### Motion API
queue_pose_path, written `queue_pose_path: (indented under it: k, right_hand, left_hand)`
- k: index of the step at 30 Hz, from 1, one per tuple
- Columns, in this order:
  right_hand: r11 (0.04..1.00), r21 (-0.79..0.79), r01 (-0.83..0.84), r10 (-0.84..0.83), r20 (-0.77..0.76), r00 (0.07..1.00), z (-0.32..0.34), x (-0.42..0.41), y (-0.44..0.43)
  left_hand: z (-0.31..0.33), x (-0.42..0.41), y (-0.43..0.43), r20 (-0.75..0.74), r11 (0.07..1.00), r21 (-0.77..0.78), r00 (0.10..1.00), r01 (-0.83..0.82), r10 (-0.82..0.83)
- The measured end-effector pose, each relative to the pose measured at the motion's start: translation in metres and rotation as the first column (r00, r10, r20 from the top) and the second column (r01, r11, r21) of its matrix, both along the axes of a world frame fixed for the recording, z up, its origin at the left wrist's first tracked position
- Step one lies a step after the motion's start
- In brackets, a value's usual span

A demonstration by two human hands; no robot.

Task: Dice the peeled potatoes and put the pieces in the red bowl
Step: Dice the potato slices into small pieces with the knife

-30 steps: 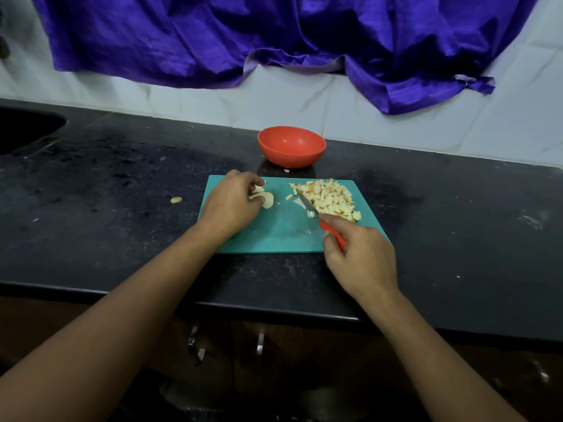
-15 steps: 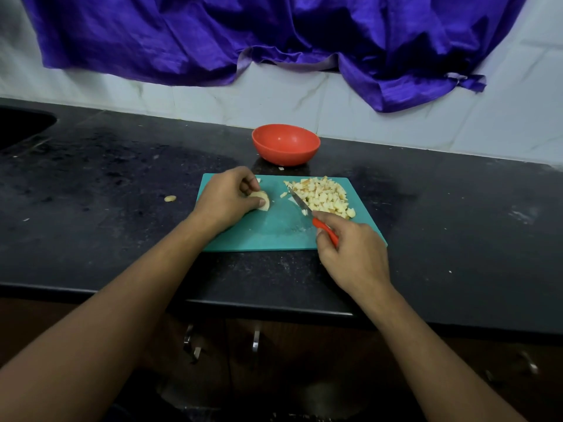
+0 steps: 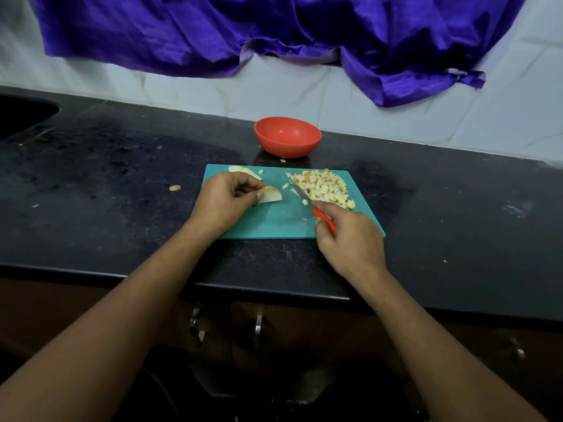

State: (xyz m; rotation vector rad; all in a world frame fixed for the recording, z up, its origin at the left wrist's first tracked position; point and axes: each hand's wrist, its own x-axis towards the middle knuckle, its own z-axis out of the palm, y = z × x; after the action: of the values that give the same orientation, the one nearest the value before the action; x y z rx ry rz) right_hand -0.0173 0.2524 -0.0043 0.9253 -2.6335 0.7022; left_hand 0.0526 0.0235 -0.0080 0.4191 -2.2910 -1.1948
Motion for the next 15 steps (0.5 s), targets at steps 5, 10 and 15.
queue_pose_path:
  k: [5,10,15]
  right_hand:
    - [1.0,0.001,0.013,-0.013,0.002,1.0,-0.0001,-0.001,0.0002]
    - [1.0,0.017,0.01,-0.01,-0.008,1.0,0.0,-0.0016,-0.0004]
    - [1.0,0.006,0.01,-0.01,-0.013,1.0,0.0002,-0.0008,-0.0011]
  left_hand:
    - [0.0026,0.0,0.0033,0.012,0.999,-0.031,1.0,-0.022,0.022]
    - [0.0019,-0.0009,0.0028,0.015,0.999,-0.048,1.0,-0.024,0.025]
    - [0.0006,-0.0015,0.0027,0.056,0.985,-0.171,0.998,0.026,-0.017]
